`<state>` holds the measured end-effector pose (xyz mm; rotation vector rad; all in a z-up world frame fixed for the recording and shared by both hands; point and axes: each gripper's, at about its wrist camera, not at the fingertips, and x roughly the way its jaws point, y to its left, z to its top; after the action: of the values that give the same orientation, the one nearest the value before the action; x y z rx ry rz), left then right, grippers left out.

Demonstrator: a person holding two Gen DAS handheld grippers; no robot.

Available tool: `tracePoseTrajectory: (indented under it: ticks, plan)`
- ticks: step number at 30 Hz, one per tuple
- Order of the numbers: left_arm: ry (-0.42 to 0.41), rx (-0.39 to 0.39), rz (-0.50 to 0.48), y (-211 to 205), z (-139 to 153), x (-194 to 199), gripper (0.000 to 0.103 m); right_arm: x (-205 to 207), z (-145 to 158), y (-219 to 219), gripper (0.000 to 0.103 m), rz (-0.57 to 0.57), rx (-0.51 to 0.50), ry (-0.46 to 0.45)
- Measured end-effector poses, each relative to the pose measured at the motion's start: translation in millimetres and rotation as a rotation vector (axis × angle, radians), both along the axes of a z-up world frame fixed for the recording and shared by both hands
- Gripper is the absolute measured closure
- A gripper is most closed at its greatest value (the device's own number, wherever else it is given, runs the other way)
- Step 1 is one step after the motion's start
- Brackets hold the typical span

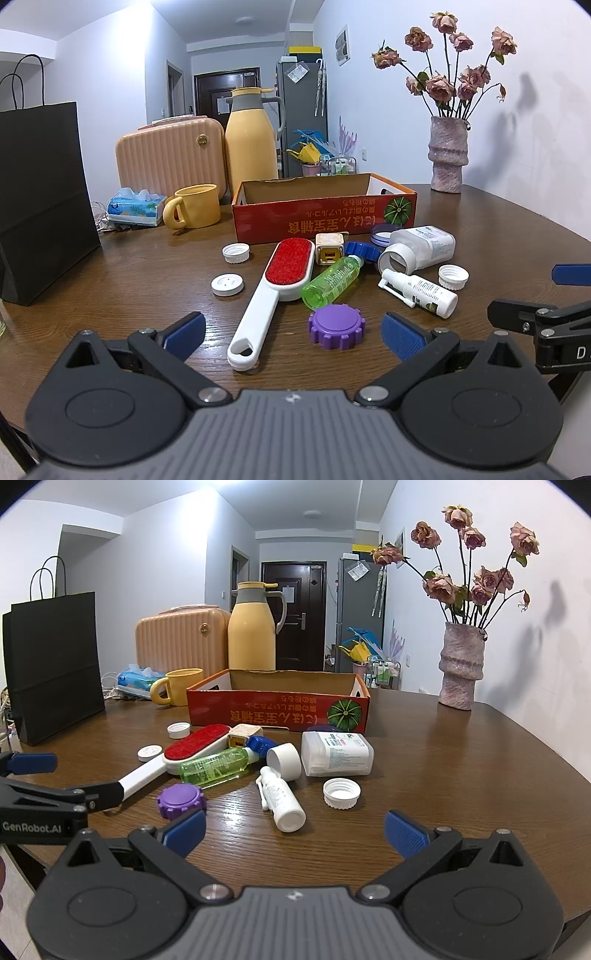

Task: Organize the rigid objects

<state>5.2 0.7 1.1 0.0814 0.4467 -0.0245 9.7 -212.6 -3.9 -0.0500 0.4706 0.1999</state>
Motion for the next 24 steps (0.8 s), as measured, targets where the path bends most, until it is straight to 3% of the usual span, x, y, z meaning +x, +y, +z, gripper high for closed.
tracePoseTrajectory:
  ticks: [24]
  plan:
    - [-0.001,-0.005,-0.002,-0.6,1.1,-2.3,0.000,1.7,-0.8,2.1,0.000,0.000,0.000,-0.001]
